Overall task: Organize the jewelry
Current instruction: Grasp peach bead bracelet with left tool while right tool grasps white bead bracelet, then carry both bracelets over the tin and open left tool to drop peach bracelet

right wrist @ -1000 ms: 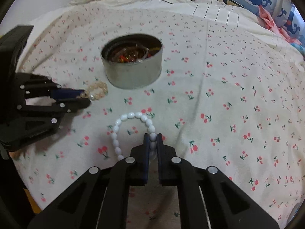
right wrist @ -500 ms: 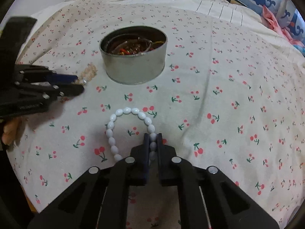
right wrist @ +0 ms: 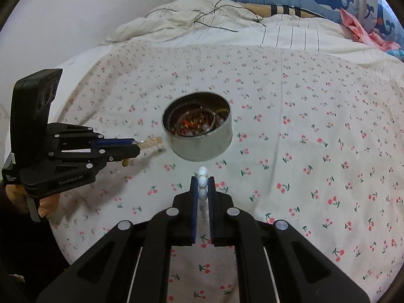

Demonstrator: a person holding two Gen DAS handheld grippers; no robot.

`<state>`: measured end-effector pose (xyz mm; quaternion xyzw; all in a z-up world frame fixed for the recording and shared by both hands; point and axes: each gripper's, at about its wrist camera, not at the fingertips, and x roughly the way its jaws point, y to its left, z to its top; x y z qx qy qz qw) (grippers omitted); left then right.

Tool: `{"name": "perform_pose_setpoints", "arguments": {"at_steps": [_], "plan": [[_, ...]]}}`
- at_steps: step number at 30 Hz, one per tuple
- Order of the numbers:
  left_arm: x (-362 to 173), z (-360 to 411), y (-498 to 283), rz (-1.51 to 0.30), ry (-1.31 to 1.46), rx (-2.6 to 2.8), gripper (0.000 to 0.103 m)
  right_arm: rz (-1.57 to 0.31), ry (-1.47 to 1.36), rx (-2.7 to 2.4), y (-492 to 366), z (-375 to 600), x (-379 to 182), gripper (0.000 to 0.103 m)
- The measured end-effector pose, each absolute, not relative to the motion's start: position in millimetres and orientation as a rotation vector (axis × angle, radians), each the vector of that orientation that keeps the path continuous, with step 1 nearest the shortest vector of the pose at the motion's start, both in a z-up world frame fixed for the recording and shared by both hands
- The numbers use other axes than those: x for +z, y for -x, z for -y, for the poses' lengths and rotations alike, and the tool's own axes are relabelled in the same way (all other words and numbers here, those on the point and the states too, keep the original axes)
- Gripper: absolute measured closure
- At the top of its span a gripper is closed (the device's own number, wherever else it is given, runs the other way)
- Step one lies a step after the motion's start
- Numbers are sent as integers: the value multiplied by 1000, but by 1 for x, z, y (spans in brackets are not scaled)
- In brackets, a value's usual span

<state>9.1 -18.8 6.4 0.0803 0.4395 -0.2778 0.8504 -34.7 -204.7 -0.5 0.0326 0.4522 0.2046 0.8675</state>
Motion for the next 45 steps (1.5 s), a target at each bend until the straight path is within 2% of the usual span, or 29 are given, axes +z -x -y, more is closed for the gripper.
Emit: {"name": "perform_pose_setpoints", "arguments": {"at_steps": [6, 18, 32, 38, 40, 42, 43, 45], "plan": [[30, 14, -14, -857, -128, -594, 96, -895, -103, 428, 33, 209, 18, 95], [35, 38, -39, -804, -101, -527, 96, -820, -188, 439, 16, 209, 43, 95], [13, 54, -65, -838, -111, -488, 96, -792, -247, 424, -10, 213, 47, 95], [-10, 61, -80, -943, -135, -472, 95, -789, -257, 423, -21, 206, 45, 95], [-9, 58, -80, -948, -133, -458, 89, -790, -263, 419, -24, 204, 44, 95], [-2, 48, -80, -935, -99, -443, 71, -792, -268, 417, -27, 202, 43, 95], [1, 41, -80, -926, -78, -434, 66, -792, -270, 417, -28, 200, 42, 95], [6, 31, -79, -913, -48, -418, 63, -797, -272, 418, -31, 197, 40, 95]]}}
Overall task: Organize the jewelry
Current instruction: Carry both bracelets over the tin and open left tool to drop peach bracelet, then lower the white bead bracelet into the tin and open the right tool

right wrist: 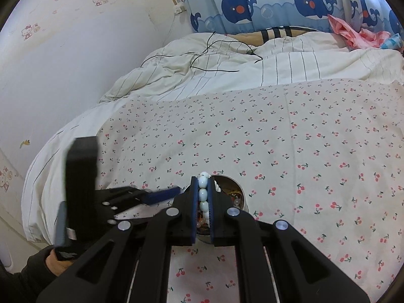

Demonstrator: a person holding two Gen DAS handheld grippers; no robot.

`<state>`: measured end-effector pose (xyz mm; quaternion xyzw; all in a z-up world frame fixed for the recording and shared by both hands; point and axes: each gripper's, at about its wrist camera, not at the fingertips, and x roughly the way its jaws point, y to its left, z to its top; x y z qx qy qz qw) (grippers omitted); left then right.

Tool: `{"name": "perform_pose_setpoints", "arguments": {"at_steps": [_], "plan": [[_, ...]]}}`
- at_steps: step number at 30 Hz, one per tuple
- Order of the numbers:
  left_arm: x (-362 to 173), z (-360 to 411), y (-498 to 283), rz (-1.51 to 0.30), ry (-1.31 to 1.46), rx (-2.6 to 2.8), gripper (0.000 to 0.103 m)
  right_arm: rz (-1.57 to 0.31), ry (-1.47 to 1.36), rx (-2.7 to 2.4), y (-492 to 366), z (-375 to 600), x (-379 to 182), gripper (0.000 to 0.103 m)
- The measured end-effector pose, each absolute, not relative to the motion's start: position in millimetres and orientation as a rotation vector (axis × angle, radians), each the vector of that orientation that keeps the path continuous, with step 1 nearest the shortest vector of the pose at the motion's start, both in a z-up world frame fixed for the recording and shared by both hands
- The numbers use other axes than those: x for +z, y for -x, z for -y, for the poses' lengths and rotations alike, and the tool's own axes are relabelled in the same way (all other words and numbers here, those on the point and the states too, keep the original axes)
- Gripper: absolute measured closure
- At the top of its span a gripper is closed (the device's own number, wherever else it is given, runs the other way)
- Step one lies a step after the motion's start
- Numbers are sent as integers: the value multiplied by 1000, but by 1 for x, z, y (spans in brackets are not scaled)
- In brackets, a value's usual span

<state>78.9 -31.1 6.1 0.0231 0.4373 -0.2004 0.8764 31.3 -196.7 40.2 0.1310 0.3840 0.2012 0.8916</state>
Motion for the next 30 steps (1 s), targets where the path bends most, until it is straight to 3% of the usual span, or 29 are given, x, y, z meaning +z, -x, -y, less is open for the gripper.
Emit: {"name": "perform_pose_setpoints", "arguments": {"at_steps": [9, 13, 18, 20, 26, 30], "plan": [[6, -2, -90, -960, 141, -428, 61, -818, -324, 442, -44, 185, 29, 95], [4, -9, -94, -969, 227, -443, 61, -833, -475, 488, -50, 195, 16, 95], [-4, -15, -99, -1002, 338, -470, 61, -976, -476, 365, -64, 200, -20, 93], [-3, -16, -99, -994, 332, -447, 61, -979, -443, 327, -63, 201, -20, 75], [-4, -19, -101, -984, 321, -376, 53, -882, -347, 292, -52, 199, -1, 74], [-3, -16, -100, -986, 298, -377, 51, -933, -343, 328, -58, 188, -13, 74]]}}
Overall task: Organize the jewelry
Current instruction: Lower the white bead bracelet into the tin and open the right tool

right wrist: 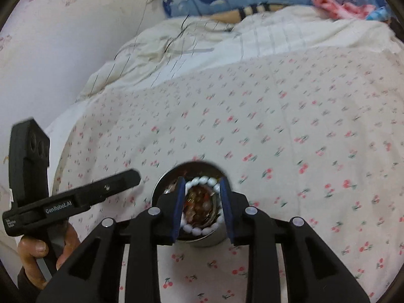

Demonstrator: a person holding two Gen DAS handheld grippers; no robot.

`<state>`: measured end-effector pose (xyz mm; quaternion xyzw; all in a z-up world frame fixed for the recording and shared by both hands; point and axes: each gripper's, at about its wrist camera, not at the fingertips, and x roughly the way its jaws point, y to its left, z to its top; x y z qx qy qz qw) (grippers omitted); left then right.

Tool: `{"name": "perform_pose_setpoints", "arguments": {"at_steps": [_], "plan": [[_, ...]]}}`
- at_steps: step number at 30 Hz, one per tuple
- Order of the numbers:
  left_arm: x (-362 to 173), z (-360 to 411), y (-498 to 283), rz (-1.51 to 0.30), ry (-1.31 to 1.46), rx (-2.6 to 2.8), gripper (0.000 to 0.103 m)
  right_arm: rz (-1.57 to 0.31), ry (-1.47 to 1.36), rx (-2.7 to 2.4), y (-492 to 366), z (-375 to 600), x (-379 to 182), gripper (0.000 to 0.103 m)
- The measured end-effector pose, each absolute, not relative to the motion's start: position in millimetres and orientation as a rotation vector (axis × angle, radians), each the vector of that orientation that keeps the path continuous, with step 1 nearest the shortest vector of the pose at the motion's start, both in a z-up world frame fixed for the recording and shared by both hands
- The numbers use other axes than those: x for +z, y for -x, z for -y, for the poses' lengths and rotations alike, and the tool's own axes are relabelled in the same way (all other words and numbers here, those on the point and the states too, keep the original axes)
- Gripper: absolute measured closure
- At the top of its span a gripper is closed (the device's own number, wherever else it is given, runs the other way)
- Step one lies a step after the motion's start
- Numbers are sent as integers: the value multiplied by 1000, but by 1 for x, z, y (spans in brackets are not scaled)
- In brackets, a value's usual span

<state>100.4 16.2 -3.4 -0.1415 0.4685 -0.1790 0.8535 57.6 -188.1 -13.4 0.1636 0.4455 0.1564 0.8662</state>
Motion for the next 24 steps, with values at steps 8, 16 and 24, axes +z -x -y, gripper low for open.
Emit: {"name": "perform_pose_setpoints", "arguments": {"at_steps": [8, 16, 24], "plan": [[1, -10, -94, -948, 175, -313, 42, -891, -300, 300, -51, 182, -8, 61], [-2, 2, -67, -904, 56, -244, 23, -885, -140, 168, -20, 197, -4, 26], [-8, 1, -35, -894, 15, -183, 14, -968, -98, 163, 4, 195, -22, 21]]}}
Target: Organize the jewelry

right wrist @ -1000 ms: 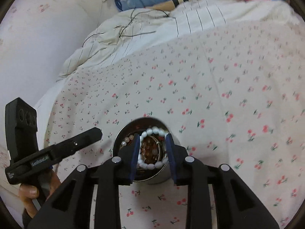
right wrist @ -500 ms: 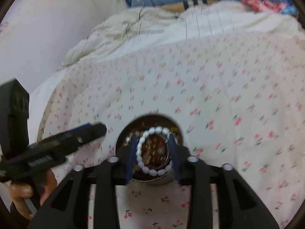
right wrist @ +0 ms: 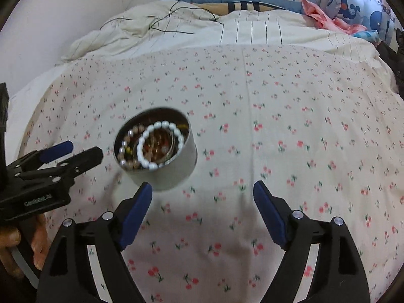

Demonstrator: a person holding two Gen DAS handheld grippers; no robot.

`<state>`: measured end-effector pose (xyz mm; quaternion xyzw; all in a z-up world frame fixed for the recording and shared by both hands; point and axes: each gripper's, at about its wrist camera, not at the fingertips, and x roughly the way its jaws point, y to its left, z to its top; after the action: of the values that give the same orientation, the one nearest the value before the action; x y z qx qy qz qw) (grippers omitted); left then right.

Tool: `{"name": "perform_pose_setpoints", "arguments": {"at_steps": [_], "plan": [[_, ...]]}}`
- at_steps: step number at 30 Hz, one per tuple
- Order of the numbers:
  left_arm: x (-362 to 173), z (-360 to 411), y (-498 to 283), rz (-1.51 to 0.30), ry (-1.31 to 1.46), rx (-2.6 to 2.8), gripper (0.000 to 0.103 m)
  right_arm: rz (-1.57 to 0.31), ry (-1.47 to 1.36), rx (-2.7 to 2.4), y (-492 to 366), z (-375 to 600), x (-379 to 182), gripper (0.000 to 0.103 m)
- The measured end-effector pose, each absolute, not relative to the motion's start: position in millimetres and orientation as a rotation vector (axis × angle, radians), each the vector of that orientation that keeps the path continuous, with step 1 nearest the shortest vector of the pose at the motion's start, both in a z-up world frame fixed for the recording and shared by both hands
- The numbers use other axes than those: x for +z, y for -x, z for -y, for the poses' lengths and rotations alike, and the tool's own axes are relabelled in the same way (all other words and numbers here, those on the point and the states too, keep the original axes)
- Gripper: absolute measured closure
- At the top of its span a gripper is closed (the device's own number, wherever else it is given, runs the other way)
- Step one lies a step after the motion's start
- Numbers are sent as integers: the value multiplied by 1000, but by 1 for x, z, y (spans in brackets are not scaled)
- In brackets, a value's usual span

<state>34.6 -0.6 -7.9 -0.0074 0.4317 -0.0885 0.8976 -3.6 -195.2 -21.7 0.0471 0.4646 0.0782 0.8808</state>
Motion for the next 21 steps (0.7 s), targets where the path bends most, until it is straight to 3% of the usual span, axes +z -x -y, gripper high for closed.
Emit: {"name": "perform_pose_setpoints", "arguments": {"at_steps": [4, 21], "plan": [[-8, 2, -20, -880, -28, -188, 10, -963, -67, 169, 14, 186, -23, 17], [-13, 7, -19, -887, -77, -187, 8, -1016, -44, 116, 16, 192, -39, 14]]}}
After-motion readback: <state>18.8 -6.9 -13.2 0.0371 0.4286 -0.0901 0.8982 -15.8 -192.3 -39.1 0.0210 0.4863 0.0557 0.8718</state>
